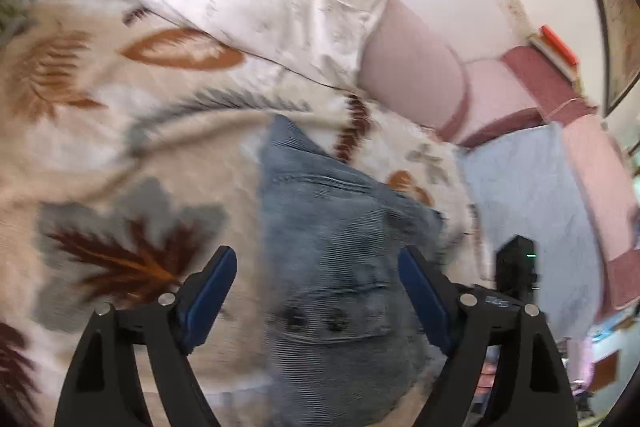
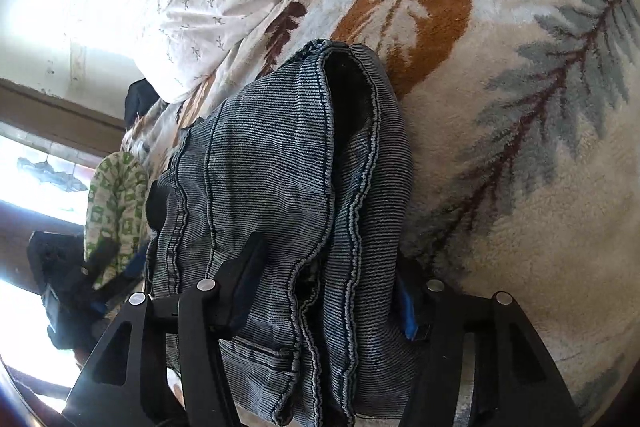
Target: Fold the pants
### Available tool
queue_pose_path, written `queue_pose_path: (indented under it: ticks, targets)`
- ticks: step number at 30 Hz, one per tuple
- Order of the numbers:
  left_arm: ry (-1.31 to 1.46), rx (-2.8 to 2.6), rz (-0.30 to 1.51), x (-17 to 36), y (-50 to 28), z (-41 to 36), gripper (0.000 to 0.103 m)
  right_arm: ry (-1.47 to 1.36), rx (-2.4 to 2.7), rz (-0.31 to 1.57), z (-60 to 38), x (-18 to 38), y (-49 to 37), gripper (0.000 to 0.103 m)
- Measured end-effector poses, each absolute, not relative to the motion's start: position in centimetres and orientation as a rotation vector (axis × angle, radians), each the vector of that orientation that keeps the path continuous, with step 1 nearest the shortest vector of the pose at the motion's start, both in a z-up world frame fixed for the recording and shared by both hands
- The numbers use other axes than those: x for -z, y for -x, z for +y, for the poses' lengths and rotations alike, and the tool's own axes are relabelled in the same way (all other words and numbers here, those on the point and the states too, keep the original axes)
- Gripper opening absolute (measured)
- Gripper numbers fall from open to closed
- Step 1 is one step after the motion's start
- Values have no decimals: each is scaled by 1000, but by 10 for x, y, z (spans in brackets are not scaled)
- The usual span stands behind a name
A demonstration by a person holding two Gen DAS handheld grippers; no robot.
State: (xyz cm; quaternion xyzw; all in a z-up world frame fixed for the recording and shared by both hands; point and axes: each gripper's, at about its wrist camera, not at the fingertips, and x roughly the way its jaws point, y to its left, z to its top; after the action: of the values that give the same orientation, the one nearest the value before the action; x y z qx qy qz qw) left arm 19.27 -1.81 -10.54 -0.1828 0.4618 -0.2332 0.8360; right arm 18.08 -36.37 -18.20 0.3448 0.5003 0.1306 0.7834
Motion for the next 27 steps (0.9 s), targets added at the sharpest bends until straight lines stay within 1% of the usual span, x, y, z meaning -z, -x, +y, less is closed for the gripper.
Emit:
queue_pose_path:
  ticks: [7,11,12,13,15,16,19,22,23,25,27]
  targets:
    - [341,452,1069,130,-197,-28,85,-738,-274,1074,-360,181,-181,56]
    - [358,466,1086,140,-197,-37,84,-739,-274,1072,-360,182,-180,57]
    - [369,467,1087,141,-198,-39,83,-739,-276,1072,-360,182,-180,57]
    - [377,473,1085,142,-198,-40,81,-739,-277,1072,-360,182,-181,58]
    - [374,488,1081,143,-200,-47,67,-739,-282,1069,-359,182,-181,61]
    - [364,496,1082,144,-200,-52,64,-737,-283,1067,-359,182,-181,62]
    - [316,479,1066,144,-199,-63,62,-721,-288,1064,-356,181,-182,67]
    - [308,469,1053,142,-197,-64,53,-703,-284,1062,-352,180,-182,68]
    - [306,467,1048,141,-197,-63,49,-695,-284,1063,-351,179,-182,68]
    - [305,465,1036,138,-195,-63,43,-666,-269,1070,-349,178,-182,63]
    - [301,465,1024,135,-193,-62,38,-633,-240,1078,-347,176,-182,50]
